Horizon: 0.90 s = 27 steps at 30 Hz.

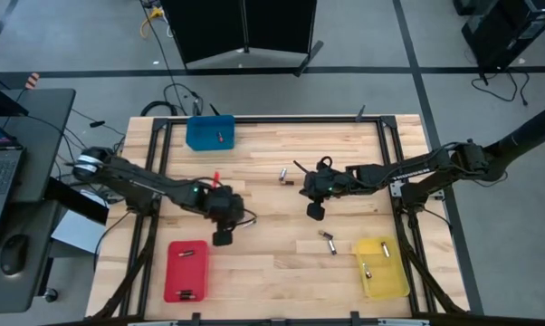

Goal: Sort batteries
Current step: Put the silver battery into the yellow bin

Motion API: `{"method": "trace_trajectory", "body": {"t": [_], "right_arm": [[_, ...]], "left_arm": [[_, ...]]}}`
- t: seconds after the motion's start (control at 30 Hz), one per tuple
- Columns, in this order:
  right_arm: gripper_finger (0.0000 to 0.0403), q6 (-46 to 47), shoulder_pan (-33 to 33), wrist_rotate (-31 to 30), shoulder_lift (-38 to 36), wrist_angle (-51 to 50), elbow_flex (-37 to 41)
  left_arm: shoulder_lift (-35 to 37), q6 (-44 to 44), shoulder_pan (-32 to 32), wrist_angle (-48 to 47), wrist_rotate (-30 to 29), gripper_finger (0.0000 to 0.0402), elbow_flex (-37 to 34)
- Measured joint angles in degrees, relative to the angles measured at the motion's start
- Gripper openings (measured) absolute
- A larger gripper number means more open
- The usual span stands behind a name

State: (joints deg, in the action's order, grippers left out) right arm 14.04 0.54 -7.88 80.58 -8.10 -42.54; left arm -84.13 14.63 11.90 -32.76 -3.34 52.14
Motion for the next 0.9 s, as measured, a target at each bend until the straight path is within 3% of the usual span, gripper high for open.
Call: {"method": "trace_trajectory", "body": {"t": [0.13, 0.33, 0.53, 0.7, 0.9], "right_arm": [[0.0021, 5.96, 2.06, 0.06, 0.01, -4.21, 0.0], [0.0028, 13.41, 7.4, 0.24, 0.0, -6.94, 0.0], [0.0038, 21.18, 11.74, -1.7, 0.0, -15.95, -2.05], [0.0039, 25.18, 14.54, -5.41, 0.0, -22.85, -5.3], [0.004, 29.14, 17.36, -5.59, 0.0, -23.68, -7.73]], "left_arm": [[-1.5, -6.24, -2.92, 10.19, -1.3, 0.002, -2.07], [-1.56, -13.03, -10.03, 33.32, 7.13, 0.0009, -9.72], [-1.54, -17.69, -13.93, 52.75, 7.97, 0.0008, -15.23], [-1.54, -19.08, -16.19, 61.6, 8.49, 0.0007, -17.98], [-1.54, -19.14, -18.76, 66.77, 14.48, 0.0006, -20.23]]}}
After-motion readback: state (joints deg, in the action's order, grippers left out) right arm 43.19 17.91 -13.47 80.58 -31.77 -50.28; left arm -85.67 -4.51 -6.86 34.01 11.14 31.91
